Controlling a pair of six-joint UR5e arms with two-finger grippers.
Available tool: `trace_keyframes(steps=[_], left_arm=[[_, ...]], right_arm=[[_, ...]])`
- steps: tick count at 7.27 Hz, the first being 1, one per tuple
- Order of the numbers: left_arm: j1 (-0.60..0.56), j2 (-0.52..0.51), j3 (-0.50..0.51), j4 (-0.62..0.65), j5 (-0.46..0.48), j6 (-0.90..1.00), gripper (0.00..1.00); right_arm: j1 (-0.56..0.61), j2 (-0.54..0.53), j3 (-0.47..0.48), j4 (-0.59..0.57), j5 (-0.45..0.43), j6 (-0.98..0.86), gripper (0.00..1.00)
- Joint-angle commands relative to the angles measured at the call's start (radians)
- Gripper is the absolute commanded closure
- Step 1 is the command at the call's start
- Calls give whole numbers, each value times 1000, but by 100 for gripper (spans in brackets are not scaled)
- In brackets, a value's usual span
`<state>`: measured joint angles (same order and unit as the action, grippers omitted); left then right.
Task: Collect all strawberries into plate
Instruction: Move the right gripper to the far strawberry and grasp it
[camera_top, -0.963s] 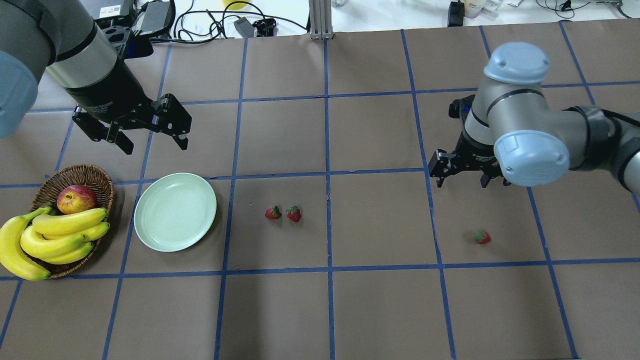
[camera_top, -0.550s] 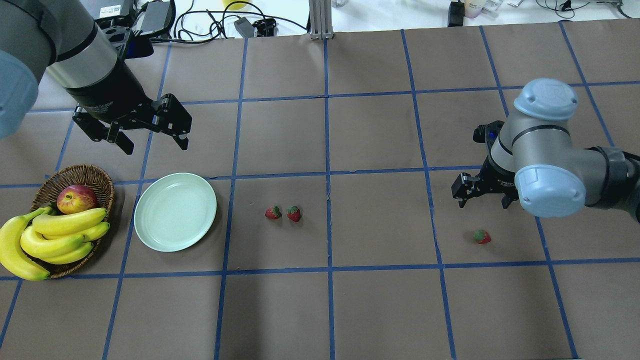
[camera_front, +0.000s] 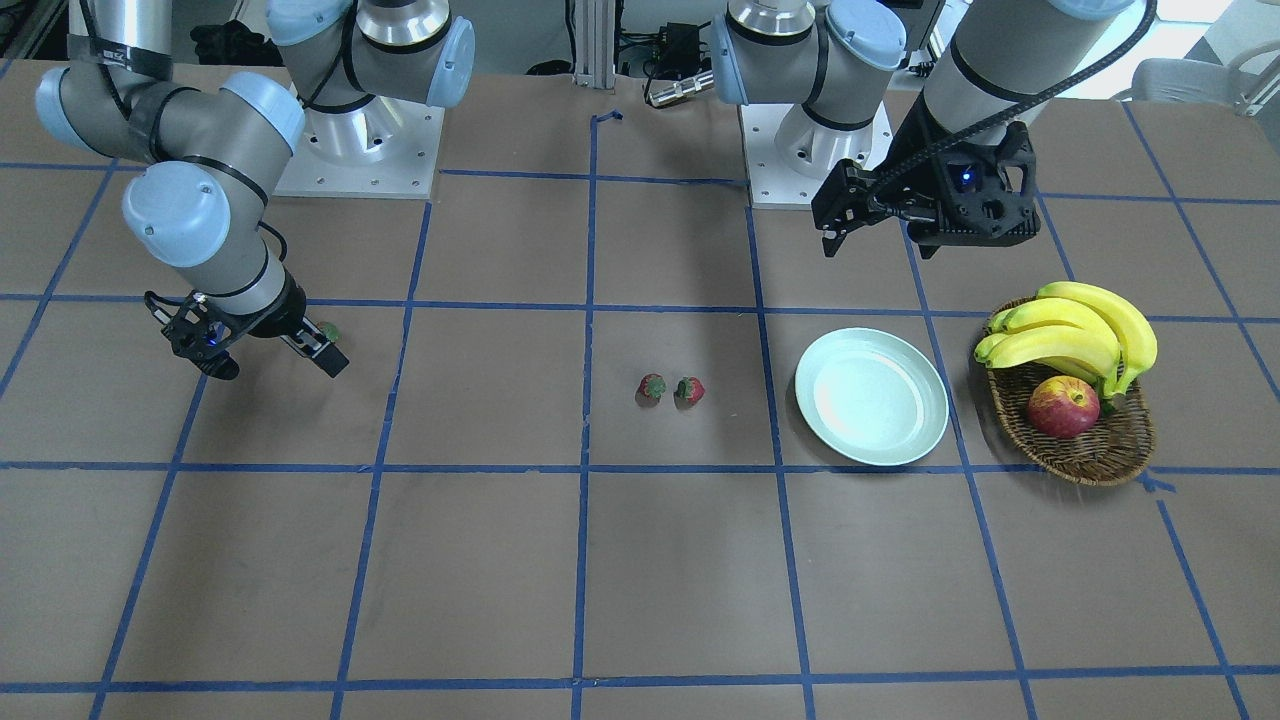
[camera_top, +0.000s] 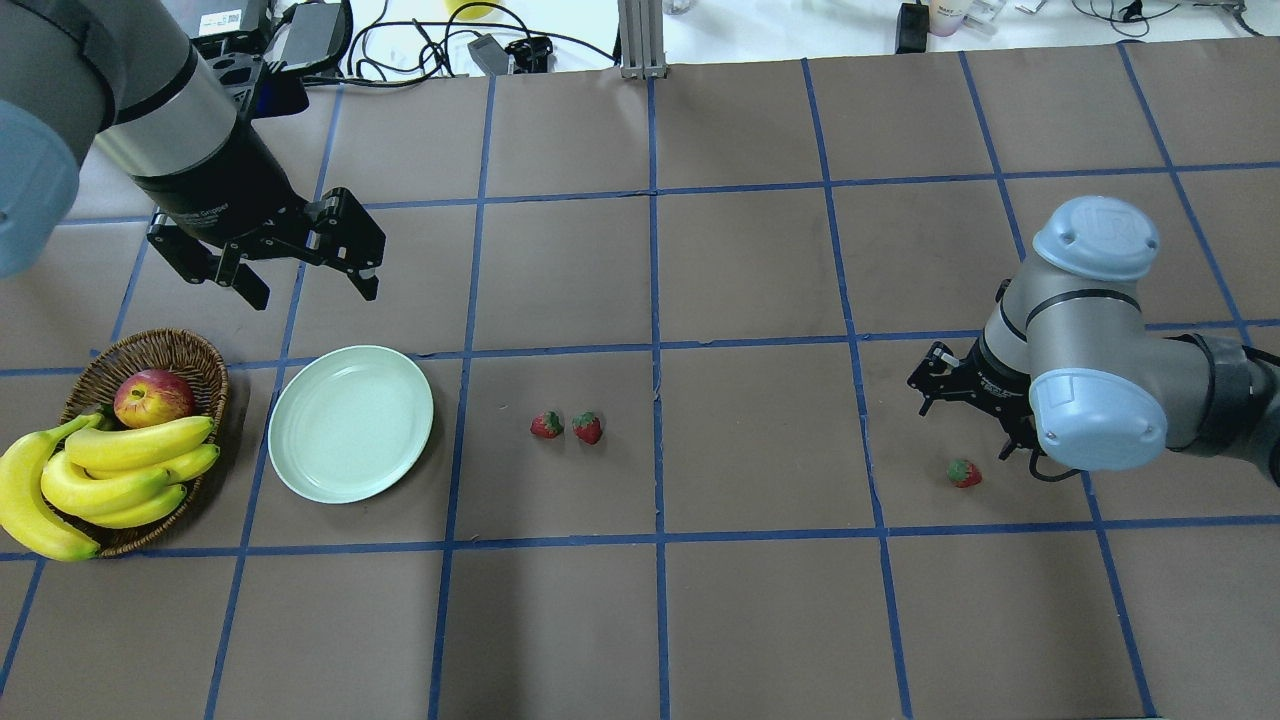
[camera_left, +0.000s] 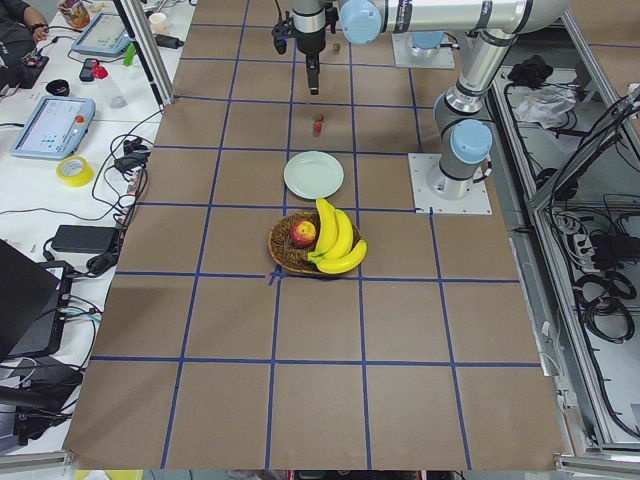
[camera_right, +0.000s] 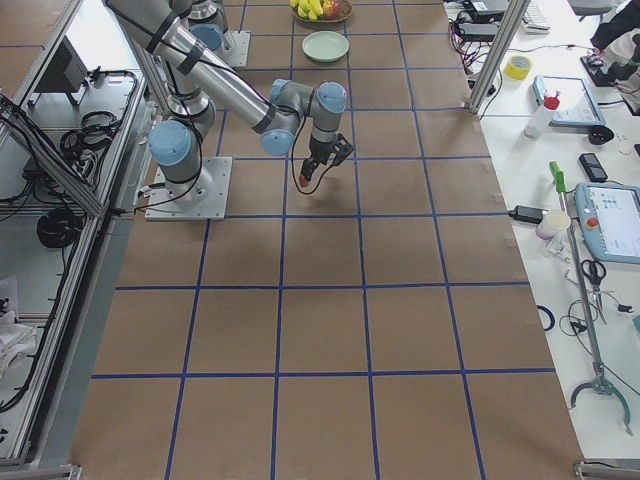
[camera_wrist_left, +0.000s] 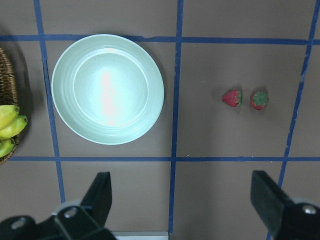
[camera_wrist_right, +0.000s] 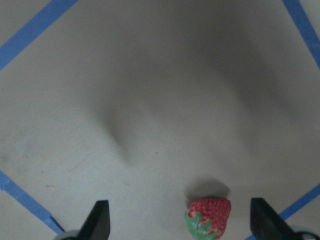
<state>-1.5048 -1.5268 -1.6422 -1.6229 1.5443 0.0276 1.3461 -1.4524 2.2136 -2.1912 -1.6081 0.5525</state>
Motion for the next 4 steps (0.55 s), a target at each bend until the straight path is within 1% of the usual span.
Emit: trace_keyframes(steps=[1, 2, 4], left_arm=[[0, 0, -4, 0, 2, 3, 0], [0, 0, -2, 0, 2, 5, 0], [1, 0, -2, 0, 2, 6, 0]], right_arm=[[-2, 1, 6, 2, -4, 197, 0], [-5, 1, 8, 7, -7, 343, 0], [-2, 0, 52, -2, -15, 504, 0]])
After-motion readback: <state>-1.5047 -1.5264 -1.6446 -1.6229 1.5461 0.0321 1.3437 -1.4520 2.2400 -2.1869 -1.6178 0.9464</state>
